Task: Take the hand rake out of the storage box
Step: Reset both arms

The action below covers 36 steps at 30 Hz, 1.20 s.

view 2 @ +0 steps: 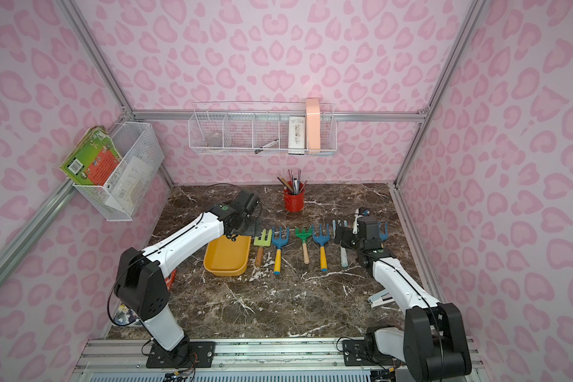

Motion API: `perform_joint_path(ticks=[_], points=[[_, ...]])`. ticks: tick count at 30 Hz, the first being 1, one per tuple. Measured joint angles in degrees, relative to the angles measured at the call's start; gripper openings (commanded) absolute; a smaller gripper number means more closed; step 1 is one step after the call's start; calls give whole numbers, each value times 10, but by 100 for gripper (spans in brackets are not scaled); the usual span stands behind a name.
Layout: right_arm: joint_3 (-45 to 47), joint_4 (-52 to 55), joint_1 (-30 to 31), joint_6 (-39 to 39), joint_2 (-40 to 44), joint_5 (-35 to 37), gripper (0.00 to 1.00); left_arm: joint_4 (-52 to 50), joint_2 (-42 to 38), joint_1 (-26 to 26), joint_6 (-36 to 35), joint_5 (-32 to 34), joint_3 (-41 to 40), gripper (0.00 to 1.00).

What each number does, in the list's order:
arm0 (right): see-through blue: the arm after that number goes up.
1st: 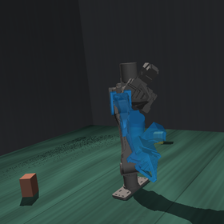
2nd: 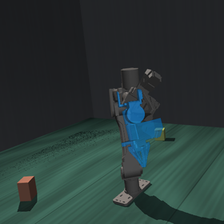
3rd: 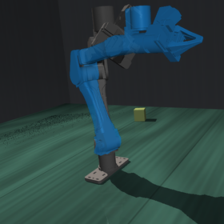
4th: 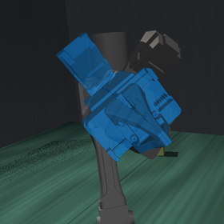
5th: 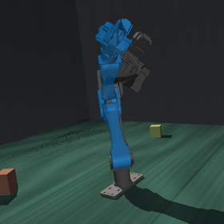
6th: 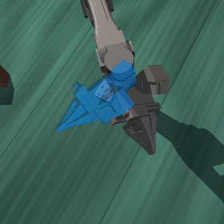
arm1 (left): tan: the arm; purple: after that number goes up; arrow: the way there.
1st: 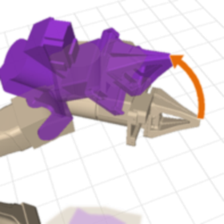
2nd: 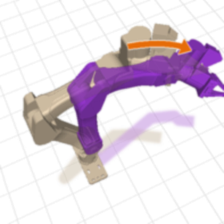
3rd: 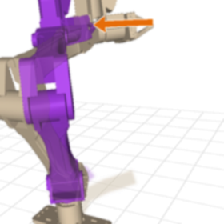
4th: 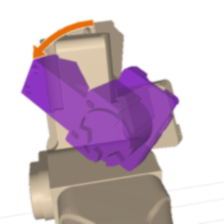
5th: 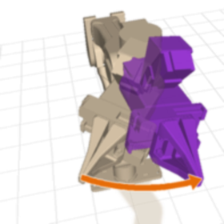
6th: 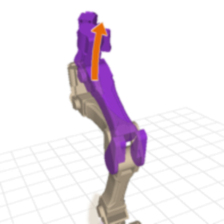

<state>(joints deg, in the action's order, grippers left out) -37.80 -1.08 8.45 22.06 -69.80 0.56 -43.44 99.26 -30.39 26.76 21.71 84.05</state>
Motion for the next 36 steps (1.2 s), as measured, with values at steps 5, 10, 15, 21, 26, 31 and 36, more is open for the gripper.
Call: perform_joint_path(ticks=[5, 10, 15, 21, 26, 31, 36], points=[[148, -139, -71, -45, 92, 58, 99, 64, -31, 38, -16, 80, -71, 99], [276, -312, -131, -80, 112, 75, 99, 162, -36, 58, -53, 123, -131, 99], [287, -454, -139, -108, 37, 79, 99, 282, -58, 89, -98, 137, -219, 98], [282, -590, -127, -134, -72, 83, 99, 400, -67, 138, -146, 137, -275, 98], [291, -687, -108, -148, -123, 73, 99, 484, -97, 160, -182, 123, -342, 98], [322, -776, -85, -168, -185, 74, 99, 555, -127, 173, -211, 109, -400, 99], [313, -825, -83, -177, -196, 83, 99, 588, -153, 195, -222, 76, -423, 98]])
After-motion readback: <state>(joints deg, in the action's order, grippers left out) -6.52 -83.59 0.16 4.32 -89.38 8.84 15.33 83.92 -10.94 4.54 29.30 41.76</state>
